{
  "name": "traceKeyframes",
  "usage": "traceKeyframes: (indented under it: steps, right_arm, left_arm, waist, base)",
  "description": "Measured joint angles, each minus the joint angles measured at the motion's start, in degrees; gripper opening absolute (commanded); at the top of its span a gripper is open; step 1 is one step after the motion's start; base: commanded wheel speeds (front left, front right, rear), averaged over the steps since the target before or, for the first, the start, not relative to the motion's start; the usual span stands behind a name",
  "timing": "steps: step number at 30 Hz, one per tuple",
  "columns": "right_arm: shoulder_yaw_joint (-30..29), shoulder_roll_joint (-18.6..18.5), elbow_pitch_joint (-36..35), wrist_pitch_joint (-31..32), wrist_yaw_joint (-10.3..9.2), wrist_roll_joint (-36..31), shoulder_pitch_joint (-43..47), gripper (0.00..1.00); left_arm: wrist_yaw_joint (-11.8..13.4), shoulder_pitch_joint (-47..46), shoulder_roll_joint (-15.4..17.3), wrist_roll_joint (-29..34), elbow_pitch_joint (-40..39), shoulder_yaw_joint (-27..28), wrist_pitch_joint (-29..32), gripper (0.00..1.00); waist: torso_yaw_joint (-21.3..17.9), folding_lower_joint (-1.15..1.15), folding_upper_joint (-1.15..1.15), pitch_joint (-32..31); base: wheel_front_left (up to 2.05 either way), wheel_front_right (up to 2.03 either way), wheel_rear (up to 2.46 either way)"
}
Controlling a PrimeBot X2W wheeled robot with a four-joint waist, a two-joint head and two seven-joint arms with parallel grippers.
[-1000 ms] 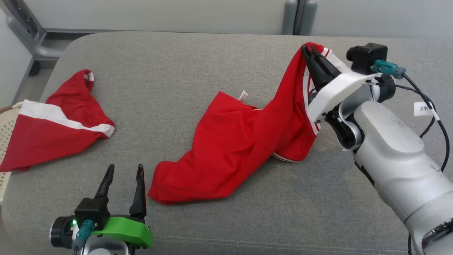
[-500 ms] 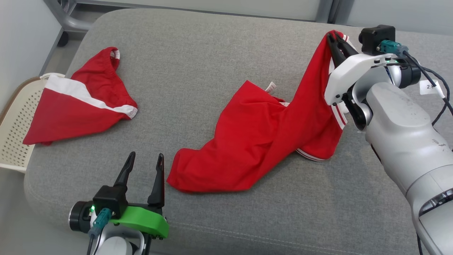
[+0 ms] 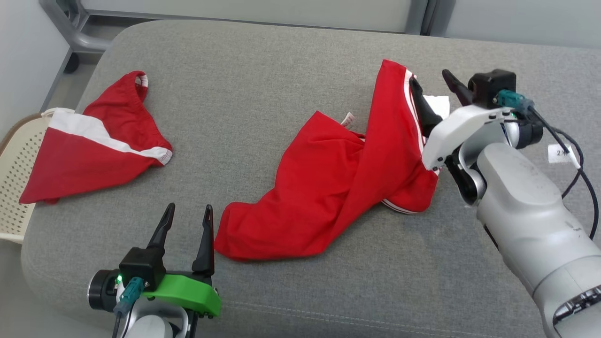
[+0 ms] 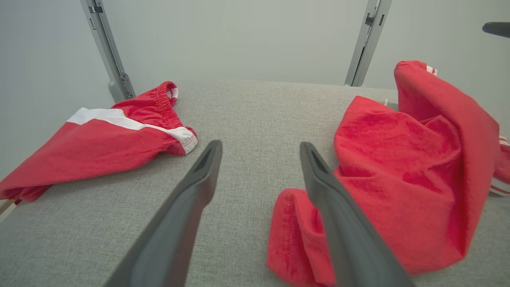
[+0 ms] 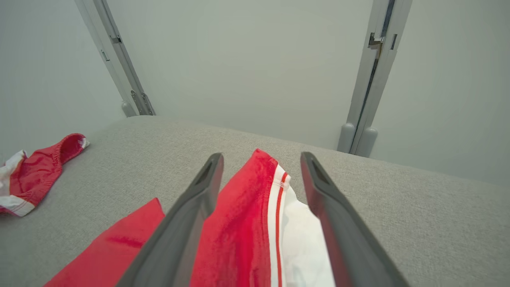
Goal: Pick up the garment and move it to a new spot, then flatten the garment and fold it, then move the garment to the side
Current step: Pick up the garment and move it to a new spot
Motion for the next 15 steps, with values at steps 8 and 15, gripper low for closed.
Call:
traceKeyframes:
  steps: [8,15]
  right_arm:
    - [-0.2,-3.5,-11.2,-0.1,0.00,4.2,11.3,1.00]
    - [1.2,-5.1,-16.4,-0.1,-0.01,7.2,20.8,1.00]
  left_arm:
    - [0.2,1.0,0.0,0.2,-0.5,0.7,0.0,1.00]
    - [0.4,2.1,0.0,1.0,-1.7,2.4,0.0,1.00]
  waist:
    - [-1.8,0.00,0.00,-1.6]
    - [-2.8,0.00,0.00,-2.2]
  base:
    - [0.00,0.00,0.00]
    - [0.00,0.00,0.00]
